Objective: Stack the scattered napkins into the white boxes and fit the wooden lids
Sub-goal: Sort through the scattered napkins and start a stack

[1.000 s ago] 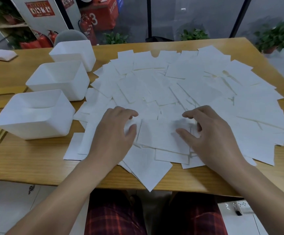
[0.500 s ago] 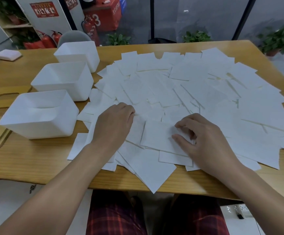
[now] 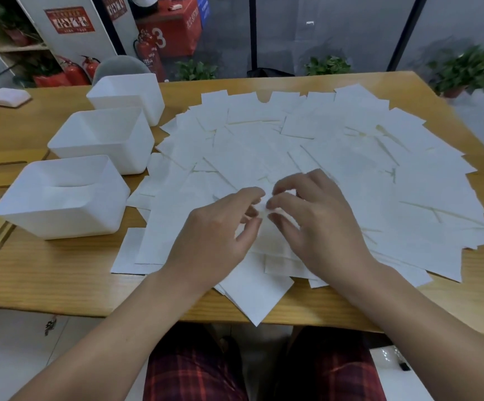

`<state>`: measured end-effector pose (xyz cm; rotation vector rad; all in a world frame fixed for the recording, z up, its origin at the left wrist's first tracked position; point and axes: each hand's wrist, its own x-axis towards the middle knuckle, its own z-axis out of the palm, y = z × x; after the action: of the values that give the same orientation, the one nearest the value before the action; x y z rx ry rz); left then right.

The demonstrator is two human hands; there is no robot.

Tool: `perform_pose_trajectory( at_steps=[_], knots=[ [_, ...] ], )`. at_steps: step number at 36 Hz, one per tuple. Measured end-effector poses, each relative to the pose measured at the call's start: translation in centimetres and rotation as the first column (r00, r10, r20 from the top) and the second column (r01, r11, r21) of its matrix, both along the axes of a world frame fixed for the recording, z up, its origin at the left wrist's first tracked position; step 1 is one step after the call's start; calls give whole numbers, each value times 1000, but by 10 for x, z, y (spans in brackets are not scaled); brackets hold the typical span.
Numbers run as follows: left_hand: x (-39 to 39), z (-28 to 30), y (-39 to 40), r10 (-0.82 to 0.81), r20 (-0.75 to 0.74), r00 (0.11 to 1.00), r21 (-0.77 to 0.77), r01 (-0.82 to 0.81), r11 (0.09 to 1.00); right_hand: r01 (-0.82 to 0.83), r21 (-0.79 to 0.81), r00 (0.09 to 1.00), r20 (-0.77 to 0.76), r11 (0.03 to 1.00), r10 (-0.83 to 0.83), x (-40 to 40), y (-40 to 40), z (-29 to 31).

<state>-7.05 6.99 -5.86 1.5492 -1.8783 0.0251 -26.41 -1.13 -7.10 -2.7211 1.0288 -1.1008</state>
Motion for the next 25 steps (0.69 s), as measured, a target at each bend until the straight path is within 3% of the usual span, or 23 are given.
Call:
perform_pose_trajectory(
  at_steps=[6,12,18,25],
  knots=[
    [14,-9,0,119,-6,993,109,-117,987,-66,225,967,256,972,7,-13,6,3],
    [22,-11,-4,188,-197,962,138,-163,977,-71,428,928,360,901,-98,-30,12,9],
    [14,3,-4,113,-239,964,70,-99,993,-102,519,894,422,849,-150,-38,20,19],
    [7,13,-5,83,-533,842,169,11,985,-175,619,841,498,765,-211,-47,20,22]
  ],
)
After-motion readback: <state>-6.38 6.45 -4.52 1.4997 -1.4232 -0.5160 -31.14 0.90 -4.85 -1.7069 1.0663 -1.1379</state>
